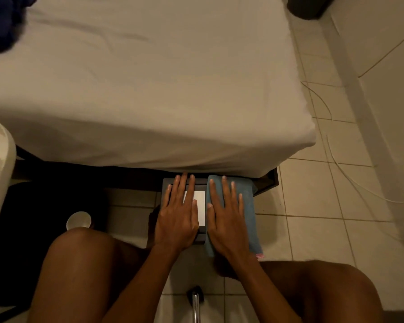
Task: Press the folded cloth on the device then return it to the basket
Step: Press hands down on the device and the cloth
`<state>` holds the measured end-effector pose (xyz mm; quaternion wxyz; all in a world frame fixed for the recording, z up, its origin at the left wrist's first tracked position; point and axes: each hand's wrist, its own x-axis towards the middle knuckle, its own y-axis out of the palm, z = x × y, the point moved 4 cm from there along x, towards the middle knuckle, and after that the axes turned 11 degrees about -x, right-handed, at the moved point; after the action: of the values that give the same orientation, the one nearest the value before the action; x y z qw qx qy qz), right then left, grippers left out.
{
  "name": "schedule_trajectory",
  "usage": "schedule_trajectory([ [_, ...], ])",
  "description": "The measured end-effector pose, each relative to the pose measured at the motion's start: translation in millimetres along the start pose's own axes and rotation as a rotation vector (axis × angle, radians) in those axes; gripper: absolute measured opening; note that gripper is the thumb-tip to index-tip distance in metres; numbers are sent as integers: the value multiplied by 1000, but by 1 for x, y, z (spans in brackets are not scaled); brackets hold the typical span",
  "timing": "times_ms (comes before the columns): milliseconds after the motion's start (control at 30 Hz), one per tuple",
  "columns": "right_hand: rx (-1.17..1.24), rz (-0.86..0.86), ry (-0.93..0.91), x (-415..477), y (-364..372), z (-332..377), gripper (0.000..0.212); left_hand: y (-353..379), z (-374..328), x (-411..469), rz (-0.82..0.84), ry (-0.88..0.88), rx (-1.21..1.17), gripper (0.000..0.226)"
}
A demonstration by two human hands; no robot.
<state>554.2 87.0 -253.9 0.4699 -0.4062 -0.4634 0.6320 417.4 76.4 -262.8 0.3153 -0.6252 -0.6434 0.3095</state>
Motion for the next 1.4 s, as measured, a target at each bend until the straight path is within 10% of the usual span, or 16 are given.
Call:
schedule_trajectory([
  [1400,0,36,9,-3,-4,-7,57,-1,0,1,-17,-20,-5,58],
])
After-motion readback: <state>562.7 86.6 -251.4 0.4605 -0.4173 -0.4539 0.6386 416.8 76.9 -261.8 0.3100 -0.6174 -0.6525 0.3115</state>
